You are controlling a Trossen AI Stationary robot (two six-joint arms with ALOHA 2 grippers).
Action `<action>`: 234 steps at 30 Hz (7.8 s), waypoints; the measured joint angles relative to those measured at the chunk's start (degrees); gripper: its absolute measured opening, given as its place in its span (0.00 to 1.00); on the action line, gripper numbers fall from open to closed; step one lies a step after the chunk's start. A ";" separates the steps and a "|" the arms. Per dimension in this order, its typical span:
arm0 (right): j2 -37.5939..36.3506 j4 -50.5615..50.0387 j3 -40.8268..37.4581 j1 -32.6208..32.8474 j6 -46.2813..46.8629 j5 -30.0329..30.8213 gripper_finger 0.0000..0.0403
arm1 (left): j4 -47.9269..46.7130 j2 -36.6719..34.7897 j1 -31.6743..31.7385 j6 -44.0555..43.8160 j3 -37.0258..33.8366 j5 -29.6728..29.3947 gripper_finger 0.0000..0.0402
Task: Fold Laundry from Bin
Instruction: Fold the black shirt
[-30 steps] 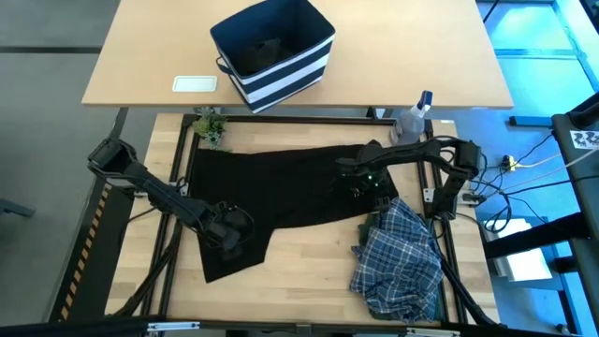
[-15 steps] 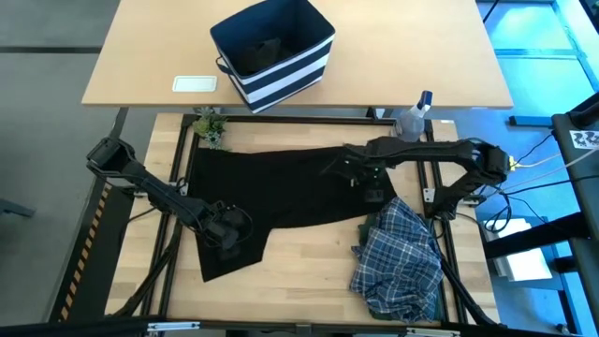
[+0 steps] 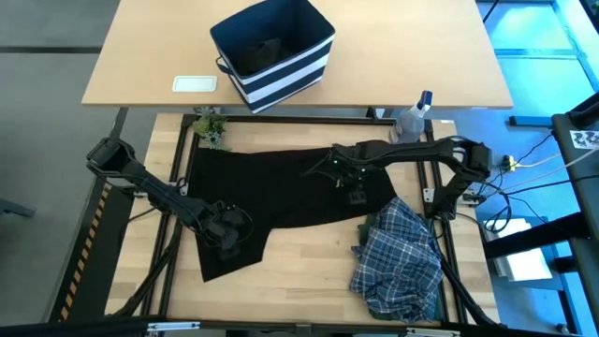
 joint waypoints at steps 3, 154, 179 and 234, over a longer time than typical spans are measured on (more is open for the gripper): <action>1.33 0.24 -0.02 0.00 -0.01 0.00 0.30 | 0.02 -0.02 0.00 0.00 -0.02 -0.04 0.43; 4.11 -15.76 -1.79 18.27 16.56 17.52 0.18 | -8.95 0.00 0.33 1.48 6.14 -3.45 0.43; -7.00 -13.16 -1.77 12.02 20.15 16.88 0.01 | 12.94 0.39 3.74 19.67 10.16 -16.92 0.49; -18.01 -12.70 0.37 4.74 19.58 24.87 0.00 | 8.48 12.83 14.77 15.61 13.29 -11.74 0.63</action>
